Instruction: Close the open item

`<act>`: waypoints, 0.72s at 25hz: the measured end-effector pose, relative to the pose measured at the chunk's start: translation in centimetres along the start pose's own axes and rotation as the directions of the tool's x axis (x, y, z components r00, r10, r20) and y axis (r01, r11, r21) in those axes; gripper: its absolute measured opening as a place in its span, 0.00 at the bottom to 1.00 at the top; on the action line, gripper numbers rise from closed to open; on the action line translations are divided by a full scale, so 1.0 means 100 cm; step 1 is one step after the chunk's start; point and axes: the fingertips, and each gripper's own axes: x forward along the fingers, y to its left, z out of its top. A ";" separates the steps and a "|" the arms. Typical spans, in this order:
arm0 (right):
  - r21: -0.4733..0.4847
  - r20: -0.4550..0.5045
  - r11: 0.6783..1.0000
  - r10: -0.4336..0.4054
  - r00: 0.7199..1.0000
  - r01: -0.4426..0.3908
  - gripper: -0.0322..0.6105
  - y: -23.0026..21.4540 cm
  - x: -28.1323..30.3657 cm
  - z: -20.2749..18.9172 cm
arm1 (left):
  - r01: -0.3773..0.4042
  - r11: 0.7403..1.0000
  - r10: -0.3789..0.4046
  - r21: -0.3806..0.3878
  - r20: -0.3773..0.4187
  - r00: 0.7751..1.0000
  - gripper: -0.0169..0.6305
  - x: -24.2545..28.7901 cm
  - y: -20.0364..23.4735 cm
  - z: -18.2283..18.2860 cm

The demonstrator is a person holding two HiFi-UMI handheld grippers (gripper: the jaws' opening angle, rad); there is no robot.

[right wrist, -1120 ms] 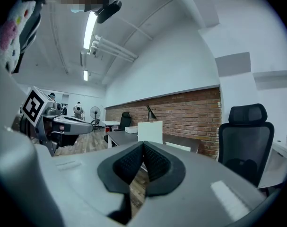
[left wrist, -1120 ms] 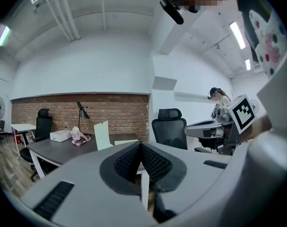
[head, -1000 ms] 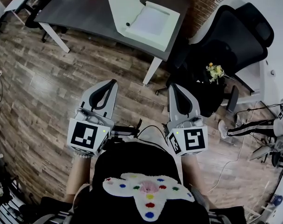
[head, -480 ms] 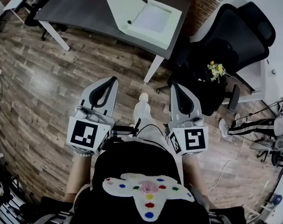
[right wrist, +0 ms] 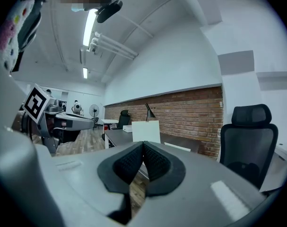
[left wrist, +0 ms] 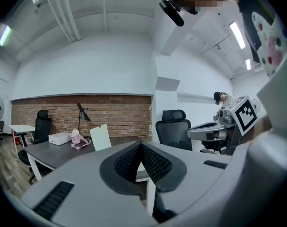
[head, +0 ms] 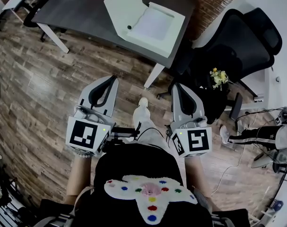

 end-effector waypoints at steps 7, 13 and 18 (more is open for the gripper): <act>0.012 -0.005 1.000 0.013 1.000 -0.013 0.06 -0.034 0.045 -0.005 | -0.033 0.999 0.033 0.027 0.000 0.999 0.04 0.047 0.019 0.004; 0.012 -0.015 0.999 0.052 0.999 -0.052 0.06 -0.063 0.088 -0.009 | -0.065 0.998 0.065 0.012 -0.015 0.998 0.04 0.090 0.038 0.006; 0.014 -0.018 0.996 0.084 0.996 -0.084 0.06 -0.091 0.132 -0.005 | -0.105 0.994 0.105 0.001 -0.019 0.994 0.04 0.132 0.061 0.014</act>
